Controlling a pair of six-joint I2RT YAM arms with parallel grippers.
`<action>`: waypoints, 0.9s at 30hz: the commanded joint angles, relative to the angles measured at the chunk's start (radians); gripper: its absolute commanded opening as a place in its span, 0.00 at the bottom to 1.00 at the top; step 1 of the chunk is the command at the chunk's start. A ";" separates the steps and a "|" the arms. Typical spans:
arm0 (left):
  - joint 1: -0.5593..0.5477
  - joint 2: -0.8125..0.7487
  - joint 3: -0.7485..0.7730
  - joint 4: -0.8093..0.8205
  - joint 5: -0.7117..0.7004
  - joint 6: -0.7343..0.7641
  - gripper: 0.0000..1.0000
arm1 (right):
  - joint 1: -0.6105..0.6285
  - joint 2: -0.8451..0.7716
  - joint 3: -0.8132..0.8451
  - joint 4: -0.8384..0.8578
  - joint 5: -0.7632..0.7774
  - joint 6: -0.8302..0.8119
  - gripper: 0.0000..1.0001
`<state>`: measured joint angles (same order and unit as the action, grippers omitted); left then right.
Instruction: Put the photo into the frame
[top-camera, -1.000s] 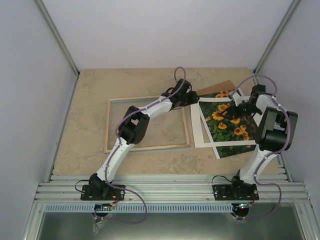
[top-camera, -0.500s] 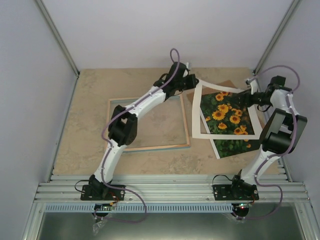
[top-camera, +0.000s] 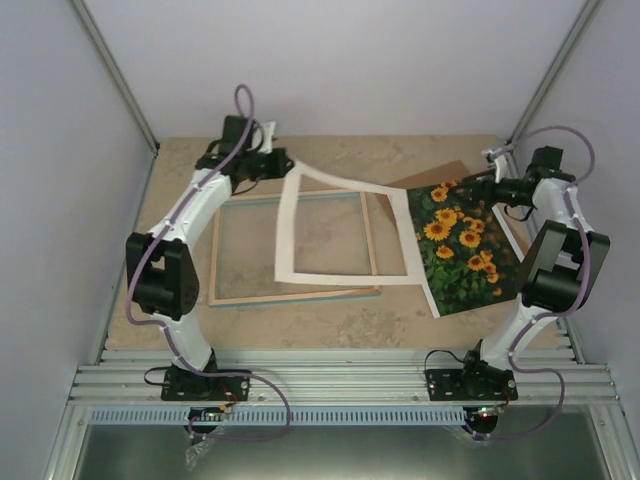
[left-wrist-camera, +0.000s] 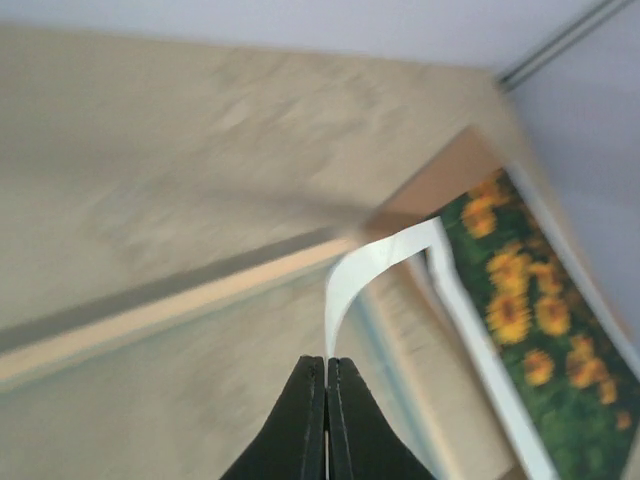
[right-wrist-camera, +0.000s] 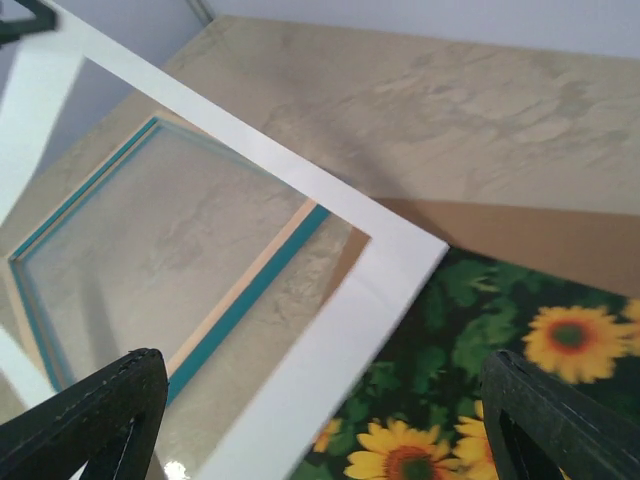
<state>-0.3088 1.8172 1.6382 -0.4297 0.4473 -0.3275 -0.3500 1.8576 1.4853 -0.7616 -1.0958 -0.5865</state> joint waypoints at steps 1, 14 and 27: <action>0.126 -0.067 -0.153 -0.126 0.049 0.202 0.00 | 0.062 -0.041 -0.059 0.030 0.007 0.016 0.87; 0.414 -0.013 -0.303 -0.046 0.033 0.380 0.00 | 0.195 -0.029 -0.119 0.003 0.094 -0.012 0.86; 0.350 0.002 -0.300 0.022 0.300 0.310 0.00 | 0.251 0.026 -0.107 0.038 0.156 0.067 0.86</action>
<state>0.1219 1.8450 1.3407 -0.4637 0.6132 0.0254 -0.1020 1.8565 1.3693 -0.7456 -0.9695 -0.5541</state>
